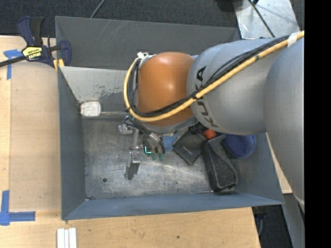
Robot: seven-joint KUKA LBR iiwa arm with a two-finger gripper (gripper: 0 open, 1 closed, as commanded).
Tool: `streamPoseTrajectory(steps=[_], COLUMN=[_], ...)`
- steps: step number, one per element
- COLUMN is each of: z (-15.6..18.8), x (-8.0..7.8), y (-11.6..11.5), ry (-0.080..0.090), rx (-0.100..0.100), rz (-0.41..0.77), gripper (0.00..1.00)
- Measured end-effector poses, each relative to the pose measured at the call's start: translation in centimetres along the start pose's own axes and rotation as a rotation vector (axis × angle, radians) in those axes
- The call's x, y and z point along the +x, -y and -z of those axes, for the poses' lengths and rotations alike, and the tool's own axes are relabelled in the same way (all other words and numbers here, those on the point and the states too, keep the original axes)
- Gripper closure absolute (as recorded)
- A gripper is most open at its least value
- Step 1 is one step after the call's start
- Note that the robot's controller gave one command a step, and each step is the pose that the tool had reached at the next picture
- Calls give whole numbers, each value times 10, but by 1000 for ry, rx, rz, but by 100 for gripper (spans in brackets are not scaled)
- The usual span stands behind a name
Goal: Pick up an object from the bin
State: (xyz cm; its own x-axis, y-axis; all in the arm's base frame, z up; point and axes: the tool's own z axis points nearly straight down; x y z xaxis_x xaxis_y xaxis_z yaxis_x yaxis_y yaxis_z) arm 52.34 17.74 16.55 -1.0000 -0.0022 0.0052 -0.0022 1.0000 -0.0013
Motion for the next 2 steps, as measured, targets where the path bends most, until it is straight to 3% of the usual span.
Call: streamPoseTrajectory(steps=[1,2], z=[-66,-92], x=[-97,-77], y=[-58,-62], ry=[9,14], rx=[-1,7], rz=[365,531], gripper=[0,0])
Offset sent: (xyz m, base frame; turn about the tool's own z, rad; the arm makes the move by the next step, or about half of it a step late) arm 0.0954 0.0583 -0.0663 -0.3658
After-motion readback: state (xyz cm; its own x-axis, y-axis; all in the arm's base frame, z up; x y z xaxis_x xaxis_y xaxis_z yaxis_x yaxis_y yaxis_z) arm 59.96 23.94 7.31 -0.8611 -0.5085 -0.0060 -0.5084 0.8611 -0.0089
